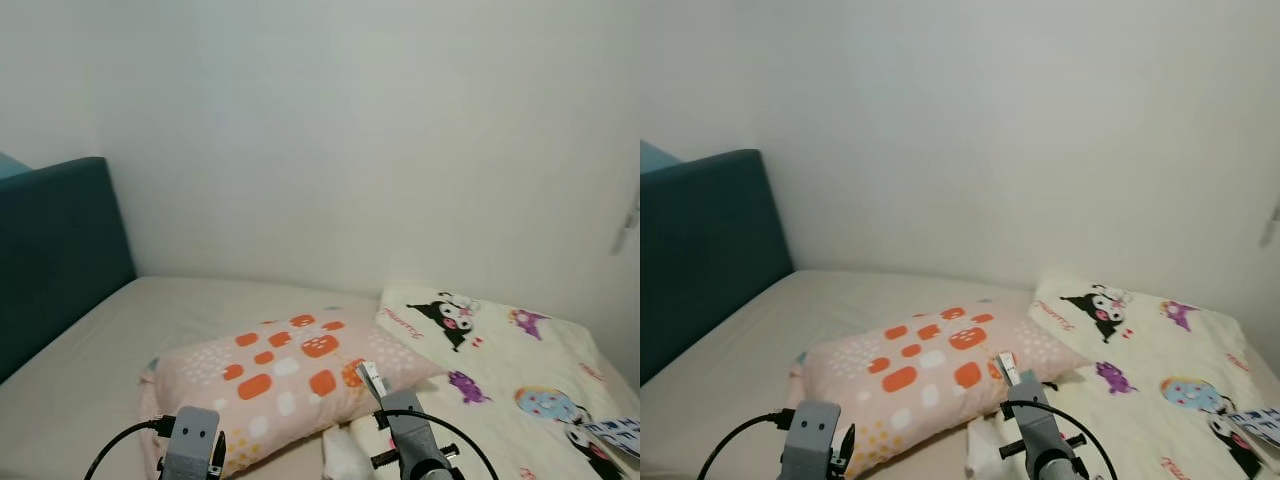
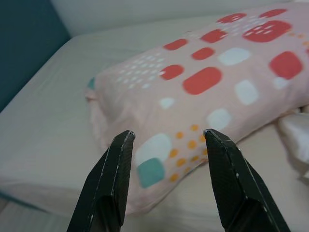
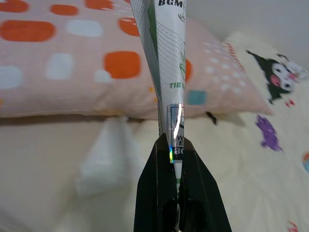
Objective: Clean up the room
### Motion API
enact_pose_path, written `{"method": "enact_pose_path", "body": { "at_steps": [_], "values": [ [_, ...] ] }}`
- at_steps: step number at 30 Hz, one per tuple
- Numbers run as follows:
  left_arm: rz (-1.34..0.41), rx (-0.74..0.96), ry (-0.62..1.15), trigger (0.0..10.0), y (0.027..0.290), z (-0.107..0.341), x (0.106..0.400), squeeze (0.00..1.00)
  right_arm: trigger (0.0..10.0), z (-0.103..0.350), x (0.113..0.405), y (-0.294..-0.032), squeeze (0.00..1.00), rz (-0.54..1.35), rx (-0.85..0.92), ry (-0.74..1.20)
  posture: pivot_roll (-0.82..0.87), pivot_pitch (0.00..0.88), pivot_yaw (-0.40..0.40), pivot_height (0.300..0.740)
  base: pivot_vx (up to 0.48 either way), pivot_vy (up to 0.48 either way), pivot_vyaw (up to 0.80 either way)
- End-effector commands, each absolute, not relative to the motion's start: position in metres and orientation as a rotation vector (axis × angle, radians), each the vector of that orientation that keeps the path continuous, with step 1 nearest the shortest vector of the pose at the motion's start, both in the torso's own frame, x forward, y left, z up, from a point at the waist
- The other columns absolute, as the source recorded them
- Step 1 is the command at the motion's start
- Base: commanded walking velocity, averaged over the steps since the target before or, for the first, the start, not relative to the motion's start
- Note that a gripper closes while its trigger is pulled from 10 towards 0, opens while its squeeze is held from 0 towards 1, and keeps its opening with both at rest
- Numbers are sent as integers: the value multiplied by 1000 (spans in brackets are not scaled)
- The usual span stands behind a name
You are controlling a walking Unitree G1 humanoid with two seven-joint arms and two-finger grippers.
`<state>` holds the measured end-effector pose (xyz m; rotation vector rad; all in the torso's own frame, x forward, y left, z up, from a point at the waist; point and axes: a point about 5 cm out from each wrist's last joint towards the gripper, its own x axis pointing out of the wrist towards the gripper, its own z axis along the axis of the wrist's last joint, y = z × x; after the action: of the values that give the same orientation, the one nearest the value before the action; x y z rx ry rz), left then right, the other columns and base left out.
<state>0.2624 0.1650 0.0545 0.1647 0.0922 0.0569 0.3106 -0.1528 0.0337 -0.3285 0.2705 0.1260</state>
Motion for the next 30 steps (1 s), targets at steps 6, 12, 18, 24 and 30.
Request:
{"method": "enact_pose_path", "body": {
  "at_steps": [6, 12, 18, 24, 30],
  "values": [
    [71, 165, 107, 10000, 169, 53, 262, 0, 10000, 33, 310, -149, 0, 135, -333, 265, -25, 11, -50, 740, 0, 0, 800],
    [78, 161, 104, 10000, 170, 54, 262, 0, 10000, 34, 311, -149, 0, 133, -320, 264, -22, 16, -49, 740, 0, 0, 800],
    [83, 159, 103, 10000, 171, 55, 260, 0, 10000, 34, 310, -147, 0, 133, -310, 259, -18, 21, -47, 740, 0, 0, 800],
    [82, 162, 103, 10000, 172, 55, 260, 0, 10000, 34, 310, -146, 0, 132, -307, 257, -18, 25, -44, 740, 0, 0, 800],
    [77, 163, 102, 10000, 170, 56, 261, 0, 10000, 36, 312, -147, 0, 125, -304, 253, -21, 28, -41, 740, 0, 0, 800]
  ]
}}
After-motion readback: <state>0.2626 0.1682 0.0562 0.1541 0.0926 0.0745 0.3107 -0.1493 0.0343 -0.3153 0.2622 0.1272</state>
